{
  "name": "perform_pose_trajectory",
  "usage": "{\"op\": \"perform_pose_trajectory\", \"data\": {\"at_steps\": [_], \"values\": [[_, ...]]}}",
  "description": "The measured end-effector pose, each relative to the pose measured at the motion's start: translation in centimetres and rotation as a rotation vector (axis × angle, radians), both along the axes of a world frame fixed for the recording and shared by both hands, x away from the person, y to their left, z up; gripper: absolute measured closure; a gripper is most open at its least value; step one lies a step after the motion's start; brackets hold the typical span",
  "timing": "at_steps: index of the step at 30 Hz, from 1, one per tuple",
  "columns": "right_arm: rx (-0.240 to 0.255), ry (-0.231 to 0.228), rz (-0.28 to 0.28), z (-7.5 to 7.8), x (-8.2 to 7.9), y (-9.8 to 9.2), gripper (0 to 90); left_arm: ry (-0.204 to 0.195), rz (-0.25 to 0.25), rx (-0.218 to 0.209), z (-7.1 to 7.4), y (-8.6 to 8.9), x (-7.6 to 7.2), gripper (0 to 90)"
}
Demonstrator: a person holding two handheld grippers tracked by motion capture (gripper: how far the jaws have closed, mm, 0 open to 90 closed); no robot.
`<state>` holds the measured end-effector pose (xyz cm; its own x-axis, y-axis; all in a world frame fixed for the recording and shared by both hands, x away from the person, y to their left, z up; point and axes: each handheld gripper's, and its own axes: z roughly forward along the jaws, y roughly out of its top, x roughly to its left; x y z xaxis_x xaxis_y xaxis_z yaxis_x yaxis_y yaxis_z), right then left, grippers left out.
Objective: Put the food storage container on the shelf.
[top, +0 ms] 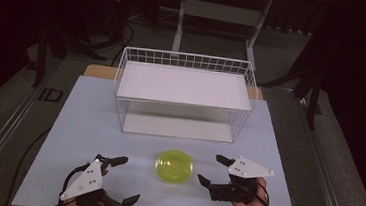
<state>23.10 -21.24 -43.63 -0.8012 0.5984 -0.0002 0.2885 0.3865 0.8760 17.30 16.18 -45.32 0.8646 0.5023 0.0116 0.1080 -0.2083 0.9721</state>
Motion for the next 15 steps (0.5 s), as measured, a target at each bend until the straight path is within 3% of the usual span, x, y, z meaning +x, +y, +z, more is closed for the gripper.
{"op": "perform_pose_trajectory", "data": {"at_steps": [3, 4, 5, 9, 12, 15], "values": [[-0.042, -0.046, 0.027, 0.8, -0.4, 0.7, 16.8, 0.047, 0.004, -0.014, 0.6, -0.1, 0.2, 0.6], [-0.045, -0.056, 0.033, 1.0, -0.4, 0.9, 16.8, 0.083, 0.002, 0.005, 1.1, -0.2, 0.4, 0.6], [-0.050, -0.063, 0.037, 1.1, -0.4, 1.0, 17.9, 0.083, 0.002, 0.005, 1.1, -0.2, 0.4, 0.6], [0.000, -0.056, 0.063, 1.7, -0.2, 1.2, 18.9, 0.109, -0.001, -0.033, 1.9, -0.4, 1.0, 0.6], [0.040, -0.047, 0.078, 2.0, 0.3, 1.3, 17.7, 0.142, -0.013, -0.025, 2.6, -0.9, 2.0, 0.6], [0.047, -0.059, 0.063, 2.1, 0.7, 1.4, 16.9, 0.132, -0.010, -0.018, 2.8, -1.3, 2.3, 0.6]]}}
